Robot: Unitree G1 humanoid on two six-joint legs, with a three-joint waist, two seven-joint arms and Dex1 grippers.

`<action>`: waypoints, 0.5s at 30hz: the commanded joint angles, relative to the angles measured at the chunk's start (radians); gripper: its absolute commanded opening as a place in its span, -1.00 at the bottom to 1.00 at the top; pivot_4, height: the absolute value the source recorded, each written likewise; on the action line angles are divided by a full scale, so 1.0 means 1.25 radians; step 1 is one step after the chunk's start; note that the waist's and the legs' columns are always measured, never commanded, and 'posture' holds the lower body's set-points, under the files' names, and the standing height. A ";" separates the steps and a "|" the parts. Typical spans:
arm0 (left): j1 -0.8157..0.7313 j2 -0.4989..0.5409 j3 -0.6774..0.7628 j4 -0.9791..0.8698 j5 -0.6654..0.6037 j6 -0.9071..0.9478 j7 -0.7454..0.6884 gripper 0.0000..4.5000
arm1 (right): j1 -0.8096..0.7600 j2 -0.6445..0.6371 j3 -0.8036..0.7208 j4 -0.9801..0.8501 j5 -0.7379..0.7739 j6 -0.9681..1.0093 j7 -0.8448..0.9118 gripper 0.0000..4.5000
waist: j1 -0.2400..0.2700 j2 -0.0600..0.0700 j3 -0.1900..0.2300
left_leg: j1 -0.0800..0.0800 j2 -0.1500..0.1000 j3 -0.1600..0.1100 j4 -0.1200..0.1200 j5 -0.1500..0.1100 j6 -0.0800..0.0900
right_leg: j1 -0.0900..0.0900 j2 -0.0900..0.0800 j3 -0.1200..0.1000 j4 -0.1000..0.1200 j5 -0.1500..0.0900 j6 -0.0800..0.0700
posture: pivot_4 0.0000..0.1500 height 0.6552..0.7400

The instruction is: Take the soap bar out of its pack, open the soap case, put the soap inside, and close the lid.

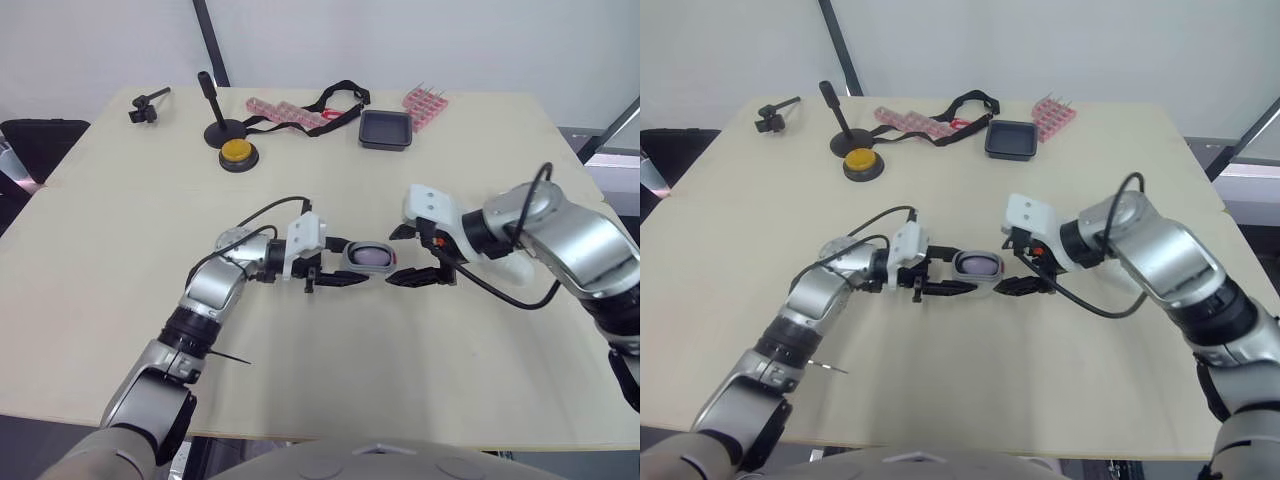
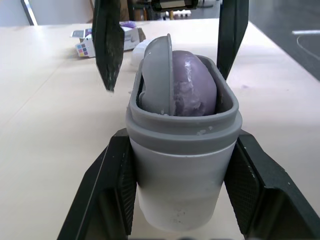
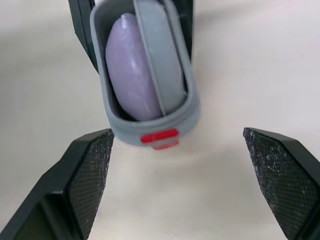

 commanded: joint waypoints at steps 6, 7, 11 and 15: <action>0.051 -0.015 0.051 -0.001 -0.054 -0.086 -0.022 -0.16 | 0.296 0.111 -0.214 -0.039 0.071 -0.274 -0.050 0.98 | 0.001 0.000 -0.001 | 0.000 0.000 0.000 0.002 -0.003 0.005 | 0.000 -0.001 0.000 0.000 -0.002 -0.003 | 1.00 0.74; 0.056 -0.016 0.049 -0.001 -0.056 -0.083 -0.024 -0.16 | 0.322 0.116 -0.219 -0.035 0.061 -0.310 -0.049 0.98 | -0.002 0.000 -0.001 | -0.001 0.000 0.000 0.002 -0.003 0.005 | -0.001 -0.001 0.000 0.000 -0.002 -0.003 | 1.00 0.74; 0.061 -0.020 0.048 0.014 -0.050 -0.093 -0.033 -0.16 | 0.391 0.127 -0.235 -0.014 0.047 -0.411 -0.049 0.98 | -0.012 0.000 -0.001 | 0.000 0.000 0.001 0.004 -0.004 0.007 | -0.001 -0.001 0.000 0.001 -0.002 -0.004 | 1.00 0.74; 0.048 -0.024 0.048 0.039 -0.044 -0.098 -0.036 -0.16 | 0.461 0.136 -0.309 -0.011 0.064 -0.482 -0.076 0.98 | -0.014 0.000 -0.001 | -0.001 0.000 0.001 0.004 -0.004 0.007 | -0.001 -0.002 0.000 0.001 -0.002 -0.004 | 1.00 0.74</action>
